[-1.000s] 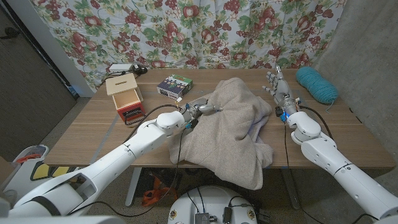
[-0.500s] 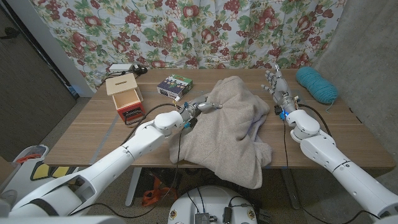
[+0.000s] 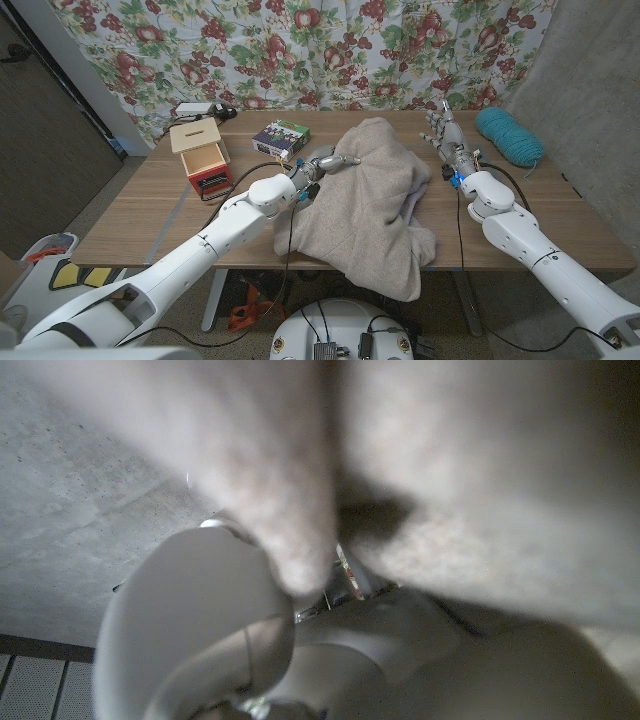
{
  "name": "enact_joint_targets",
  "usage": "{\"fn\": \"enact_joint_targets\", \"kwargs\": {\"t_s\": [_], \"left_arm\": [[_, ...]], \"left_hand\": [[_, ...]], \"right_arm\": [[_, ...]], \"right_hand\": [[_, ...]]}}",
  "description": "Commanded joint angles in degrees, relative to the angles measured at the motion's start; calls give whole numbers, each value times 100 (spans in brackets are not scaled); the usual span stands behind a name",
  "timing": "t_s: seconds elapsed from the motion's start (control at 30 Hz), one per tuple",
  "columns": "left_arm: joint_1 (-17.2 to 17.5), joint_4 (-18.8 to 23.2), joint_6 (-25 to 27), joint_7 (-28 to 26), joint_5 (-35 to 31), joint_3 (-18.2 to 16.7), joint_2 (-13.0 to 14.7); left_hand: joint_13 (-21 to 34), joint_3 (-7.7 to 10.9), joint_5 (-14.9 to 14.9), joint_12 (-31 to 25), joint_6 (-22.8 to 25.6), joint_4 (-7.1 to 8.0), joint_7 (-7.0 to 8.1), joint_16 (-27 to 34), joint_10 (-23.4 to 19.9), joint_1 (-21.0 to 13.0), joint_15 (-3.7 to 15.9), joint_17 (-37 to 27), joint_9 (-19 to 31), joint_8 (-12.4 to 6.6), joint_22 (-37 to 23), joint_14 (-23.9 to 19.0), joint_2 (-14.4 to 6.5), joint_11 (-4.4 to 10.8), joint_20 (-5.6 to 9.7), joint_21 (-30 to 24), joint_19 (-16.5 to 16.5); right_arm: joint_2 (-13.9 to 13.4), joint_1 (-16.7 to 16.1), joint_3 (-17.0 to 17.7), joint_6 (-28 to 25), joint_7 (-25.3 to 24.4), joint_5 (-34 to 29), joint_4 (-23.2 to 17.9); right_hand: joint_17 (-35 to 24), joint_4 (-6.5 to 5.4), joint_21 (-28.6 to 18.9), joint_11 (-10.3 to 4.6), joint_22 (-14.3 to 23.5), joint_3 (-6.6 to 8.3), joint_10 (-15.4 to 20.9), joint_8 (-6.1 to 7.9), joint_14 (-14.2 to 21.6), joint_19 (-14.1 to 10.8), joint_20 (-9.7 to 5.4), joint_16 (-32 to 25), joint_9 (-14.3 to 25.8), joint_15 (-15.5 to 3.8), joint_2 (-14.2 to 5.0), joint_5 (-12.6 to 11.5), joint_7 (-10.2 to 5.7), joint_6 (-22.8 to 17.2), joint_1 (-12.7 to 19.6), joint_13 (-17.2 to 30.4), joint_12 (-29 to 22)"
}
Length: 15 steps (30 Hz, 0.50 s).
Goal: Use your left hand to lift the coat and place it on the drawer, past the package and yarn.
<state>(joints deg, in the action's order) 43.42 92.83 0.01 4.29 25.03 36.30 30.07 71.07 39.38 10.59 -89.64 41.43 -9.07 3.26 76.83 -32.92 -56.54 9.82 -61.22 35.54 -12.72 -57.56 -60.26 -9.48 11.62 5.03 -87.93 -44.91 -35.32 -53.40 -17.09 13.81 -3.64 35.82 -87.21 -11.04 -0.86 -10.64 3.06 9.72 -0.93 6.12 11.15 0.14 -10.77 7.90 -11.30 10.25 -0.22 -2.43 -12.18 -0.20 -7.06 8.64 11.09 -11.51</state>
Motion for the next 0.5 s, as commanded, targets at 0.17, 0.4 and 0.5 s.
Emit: {"fn": "enact_joint_targets", "kwargs": {"t_s": [0.17, 0.4, 0.5], "left_arm": [[6, -163, -484, 253, 294, -91, -215], [42, -228, -705, 478, 548, -144, -305], [61, -253, -790, 561, 644, -170, -331]], "left_hand": [[4, 27, -11, -26, 108, -30, -54, -5, -23, 24, 251, -30, 4, 36, 12, -35, 6, -6, 692, 4, -61], [5, 46, -7, -27, 110, -37, -61, -9, -31, 19, 249, -31, 12, 51, -24, -34, 6, -5, 692, -25, -62], [5, 51, -9, -26, 117, -37, -72, 10, -27, 21, 248, -52, 11, 58, -8, -55, 8, -8, 688, -10, -58]], "right_arm": [[-63, 131, 13, -42, 126, 52, 169], [-82, 133, 21, -75, 132, 76, 179], [-86, 117, 28, -113, 109, 101, 150]], "right_hand": [[-18, 32, -25, -13, 11, -11, 45, -5, 0, -22, 8, -22, 33, -36, -36, 18, -4, -18, 13, 18, -11], [-18, 33, -25, -13, 11, -11, 45, -5, 1, -22, 7, -22, 33, -36, -36, 18, -2, -17, 14, 18, -11], [-18, 34, -25, -13, 11, -12, 46, -6, 0, -21, 7, -21, 33, -35, -37, 19, -4, -16, 15, 18, -11]]}}
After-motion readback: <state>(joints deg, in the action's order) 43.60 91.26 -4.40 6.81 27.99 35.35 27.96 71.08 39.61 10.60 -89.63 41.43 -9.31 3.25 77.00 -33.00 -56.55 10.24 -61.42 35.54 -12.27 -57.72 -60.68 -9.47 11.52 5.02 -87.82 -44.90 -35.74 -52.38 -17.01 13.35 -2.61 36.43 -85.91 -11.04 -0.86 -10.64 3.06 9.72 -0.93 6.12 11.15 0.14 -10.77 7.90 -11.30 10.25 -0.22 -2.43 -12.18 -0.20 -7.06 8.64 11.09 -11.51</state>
